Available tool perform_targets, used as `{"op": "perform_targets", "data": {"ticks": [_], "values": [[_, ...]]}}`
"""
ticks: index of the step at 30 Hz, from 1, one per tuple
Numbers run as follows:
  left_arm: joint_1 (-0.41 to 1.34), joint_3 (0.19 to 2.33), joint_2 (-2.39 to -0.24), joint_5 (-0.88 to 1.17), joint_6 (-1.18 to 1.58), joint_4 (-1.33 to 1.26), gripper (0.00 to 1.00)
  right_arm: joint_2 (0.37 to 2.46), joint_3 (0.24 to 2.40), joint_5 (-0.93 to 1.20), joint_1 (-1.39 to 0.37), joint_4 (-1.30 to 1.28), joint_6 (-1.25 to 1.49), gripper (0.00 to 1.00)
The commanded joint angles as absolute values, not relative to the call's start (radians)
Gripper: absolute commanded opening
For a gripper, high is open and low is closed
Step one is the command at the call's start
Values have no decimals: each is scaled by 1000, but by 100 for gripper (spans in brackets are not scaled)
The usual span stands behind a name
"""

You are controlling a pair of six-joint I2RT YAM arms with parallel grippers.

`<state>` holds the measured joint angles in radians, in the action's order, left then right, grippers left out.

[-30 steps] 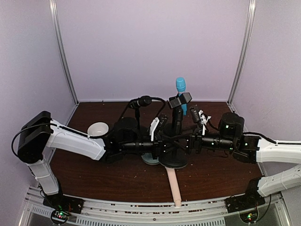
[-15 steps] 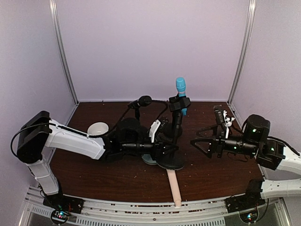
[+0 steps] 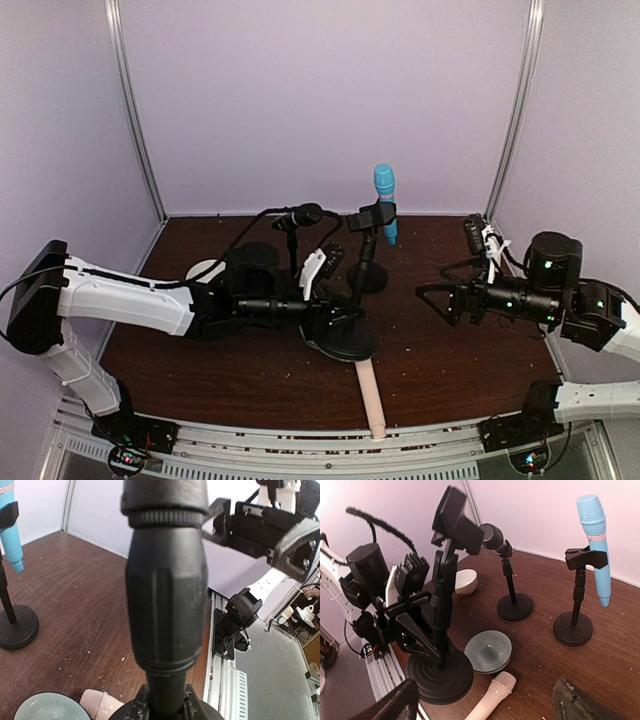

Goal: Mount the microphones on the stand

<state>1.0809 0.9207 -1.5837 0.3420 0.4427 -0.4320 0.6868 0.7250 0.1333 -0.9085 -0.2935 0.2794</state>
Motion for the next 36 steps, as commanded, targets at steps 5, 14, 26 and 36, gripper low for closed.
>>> {"op": "perform_targets", "data": {"ticks": [5, 14, 26, 36], "values": [[1077, 943, -1541, 365, 414, -483, 0, 648, 702, 42, -908, -254, 265, 100], [1048, 1021, -1633, 454, 433, -483, 0, 763, 700, 138, -907, -160, 235, 97], [982, 1081, -1725, 631, 457, -531, 0, 1092, 843, 217, -907, 22, 208, 94], [980, 1099, -1736, 638, 506, -539, 0, 1225, 903, 319, -909, 150, 311, 89]]}}
